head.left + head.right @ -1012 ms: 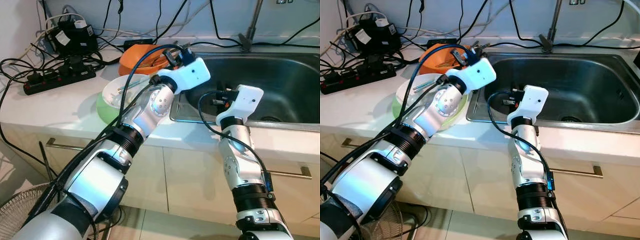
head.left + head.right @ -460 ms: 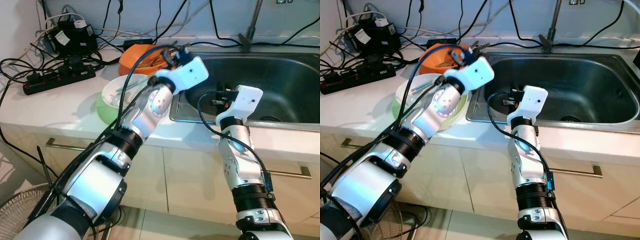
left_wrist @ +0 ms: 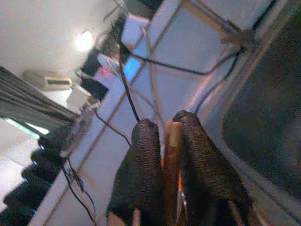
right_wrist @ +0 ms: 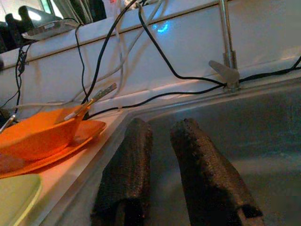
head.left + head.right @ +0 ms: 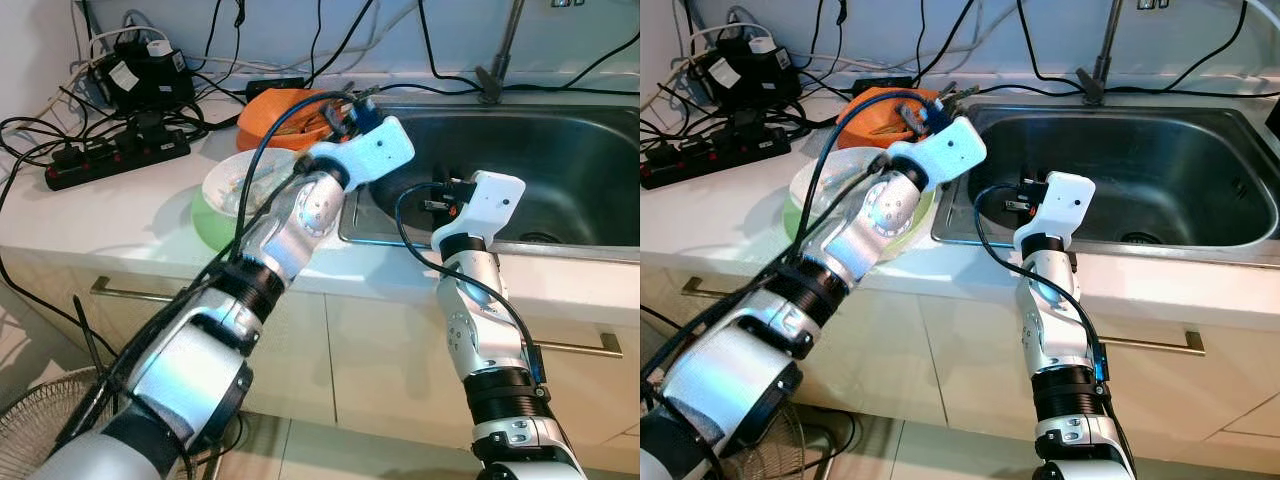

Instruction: Kitchen organization

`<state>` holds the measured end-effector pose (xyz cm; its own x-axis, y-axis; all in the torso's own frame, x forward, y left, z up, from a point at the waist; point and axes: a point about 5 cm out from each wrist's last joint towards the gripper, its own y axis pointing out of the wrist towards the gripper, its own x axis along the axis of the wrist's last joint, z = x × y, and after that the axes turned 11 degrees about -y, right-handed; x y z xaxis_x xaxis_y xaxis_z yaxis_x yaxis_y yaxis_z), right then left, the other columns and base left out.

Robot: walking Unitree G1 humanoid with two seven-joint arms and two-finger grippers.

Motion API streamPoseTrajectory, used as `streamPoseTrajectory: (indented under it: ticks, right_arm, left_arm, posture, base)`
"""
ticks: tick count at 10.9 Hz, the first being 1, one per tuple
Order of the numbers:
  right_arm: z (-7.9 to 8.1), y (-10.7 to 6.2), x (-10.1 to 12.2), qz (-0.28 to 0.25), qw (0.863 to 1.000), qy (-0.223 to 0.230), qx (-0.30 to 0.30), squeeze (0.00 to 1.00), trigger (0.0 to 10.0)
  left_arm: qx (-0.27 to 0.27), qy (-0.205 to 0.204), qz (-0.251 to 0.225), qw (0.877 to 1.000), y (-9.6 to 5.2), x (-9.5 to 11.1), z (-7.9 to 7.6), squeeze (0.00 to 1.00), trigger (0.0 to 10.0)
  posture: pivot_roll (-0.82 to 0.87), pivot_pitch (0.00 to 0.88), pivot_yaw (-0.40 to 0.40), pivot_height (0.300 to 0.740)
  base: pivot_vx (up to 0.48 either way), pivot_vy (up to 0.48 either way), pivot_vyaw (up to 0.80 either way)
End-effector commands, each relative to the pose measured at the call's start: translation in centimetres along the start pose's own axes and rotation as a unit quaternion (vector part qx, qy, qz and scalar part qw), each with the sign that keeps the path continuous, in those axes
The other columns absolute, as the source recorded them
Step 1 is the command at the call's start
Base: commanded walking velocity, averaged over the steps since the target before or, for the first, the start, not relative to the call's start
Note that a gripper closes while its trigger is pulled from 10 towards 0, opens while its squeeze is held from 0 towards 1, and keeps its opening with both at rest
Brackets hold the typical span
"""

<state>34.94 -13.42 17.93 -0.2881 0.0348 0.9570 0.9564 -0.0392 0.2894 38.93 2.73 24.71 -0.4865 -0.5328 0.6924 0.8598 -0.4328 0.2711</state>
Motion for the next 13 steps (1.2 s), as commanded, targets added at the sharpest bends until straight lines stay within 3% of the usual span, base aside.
streamPoseTrajectory:
  ticks: [1,2,5,6,7,8,13]
  right_arm:
    - [0.5,0.1,0.1,-0.002,1.000,-0.003,0.011,0.00,10.0]
    - [0.6,0.0,0.1,-0.002,1.000,-0.002,0.012,0.00,10.0]
    - [0.6,0.1,0.0,-0.001,1.000,-0.002,0.012,0.00,10.0]
    - [0.5,0.1,0.0,-0.001,1.000,-0.002,0.012,0.00,10.0]
    - [0.5,0.1,0.0,-0.001,1.000,-0.003,0.012,0.00,10.0]
    - [0.5,0.1,0.0,-0.001,1.000,-0.003,0.012,0.00,10.0]
    - [0.6,0.1,0.0,-0.002,1.000,-0.003,0.013,0.00,10.0]
  left_arm:
    - [0.001,-0.002,0.011,1.000,-0.1,-0.5,0.3,0.49,10.0]
    - [0.001,0.000,0.009,1.000,-0.1,-0.4,0.3,0.00,10.0]
    - [0.004,-0.006,0.003,1.000,-0.1,-0.2,0.4,0.00,10.0]
    - [0.002,-0.030,0.003,1.000,-0.1,-0.1,0.3,0.47,10.0]
    - [0.002,-0.029,0.004,1.000,-0.1,-0.2,0.3,0.65,10.0]
    - [0.004,-0.022,0.002,1.000,-0.1,-0.1,0.4,0.00,10.0]
    - [0.017,-0.030,-0.019,0.999,0.1,0.6,0.8,0.00,10.0]
  posture:
    - [0.02,0.027,0.099,0.740]
    - [0.02,0.027,0.099,0.740]
    - [0.02,0.026,0.096,0.740]
    - [0.02,0.025,0.094,0.740]
    - [0.02,0.025,0.094,0.740]
    - [0.02,0.025,0.094,0.740]
    - [0.02,0.024,0.094,0.740]
  base:
    - [0.000,0.000,0.00]
    - [0.000,0.000,0.00]
    - [0.000,0.000,0.00]
    - [0.000,0.000,0.00]
    - [0.000,0.000,0.00]
    - [0.000,0.000,0.00]
    - [0.000,0.000,0.00]
